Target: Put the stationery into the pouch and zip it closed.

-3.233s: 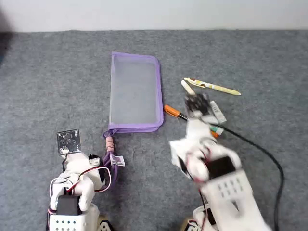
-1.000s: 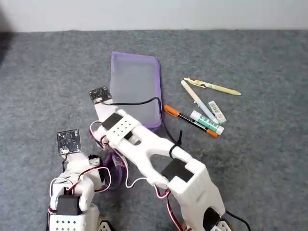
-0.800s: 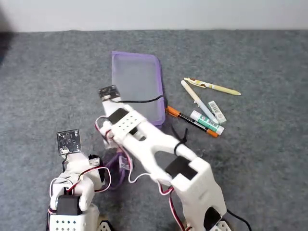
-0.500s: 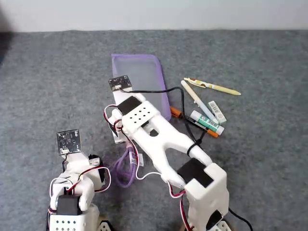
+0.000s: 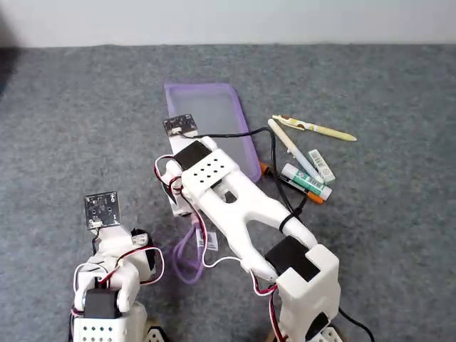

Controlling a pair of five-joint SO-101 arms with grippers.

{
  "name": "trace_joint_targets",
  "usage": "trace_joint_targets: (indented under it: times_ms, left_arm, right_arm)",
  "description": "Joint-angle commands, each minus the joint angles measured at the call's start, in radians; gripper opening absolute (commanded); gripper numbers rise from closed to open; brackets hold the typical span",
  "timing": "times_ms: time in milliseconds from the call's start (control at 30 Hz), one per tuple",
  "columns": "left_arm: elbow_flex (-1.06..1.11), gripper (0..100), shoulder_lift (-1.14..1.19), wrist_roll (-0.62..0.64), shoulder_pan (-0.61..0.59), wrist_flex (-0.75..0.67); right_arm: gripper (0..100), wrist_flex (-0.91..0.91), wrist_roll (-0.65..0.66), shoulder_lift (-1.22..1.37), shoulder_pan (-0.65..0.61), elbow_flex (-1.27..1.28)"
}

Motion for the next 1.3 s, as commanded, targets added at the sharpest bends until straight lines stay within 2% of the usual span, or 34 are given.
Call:
trace_joint_targets:
  times_ms: [0,267,400,533,600,733,900,1033,1267]
  left_arm:
    - [-0.010,2,0.009,-0.011,0.003,0.002]
    - [-0.065,2,0.009,-0.029,-0.008,0.005]
    - [-0.142,2,0.009,-0.187,-0.003,-0.009]
    - [-0.153,2,0.009,-0.364,-0.006,-0.114]
    - [-0.145,2,0.011,-0.408,-0.006,-0.195]
    - [-0.127,2,0.014,-0.282,-0.003,-0.288]
    - [-0.116,13,0.012,-0.143,0.003,-0.313]
    - [-0.116,20,0.012,-0.097,0.043,-0.313]
    - [-0.120,22,0.011,0.008,0.163,-0.313]
  right_arm:
    - [0.9,0.013,0.005,-0.131,-0.007,-0.043]
    - [0.8,0.013,0.006,-0.159,-0.002,-0.038]
    - [0.8,0.053,0.006,-0.162,-0.002,-0.043]
    - [0.8,0.077,0.006,-0.185,-0.002,-0.043]
    - [0.8,0.073,0.008,-0.223,-0.001,-0.043]
    - [0.8,0.076,0.008,-0.311,-0.001,-0.043]
    - [0.8,0.076,0.008,-0.390,-0.004,-0.043]
    - [0.8,0.076,0.011,-0.430,-0.005,-0.043]
    - [0.8,0.076,0.046,-0.449,-0.022,-0.041]
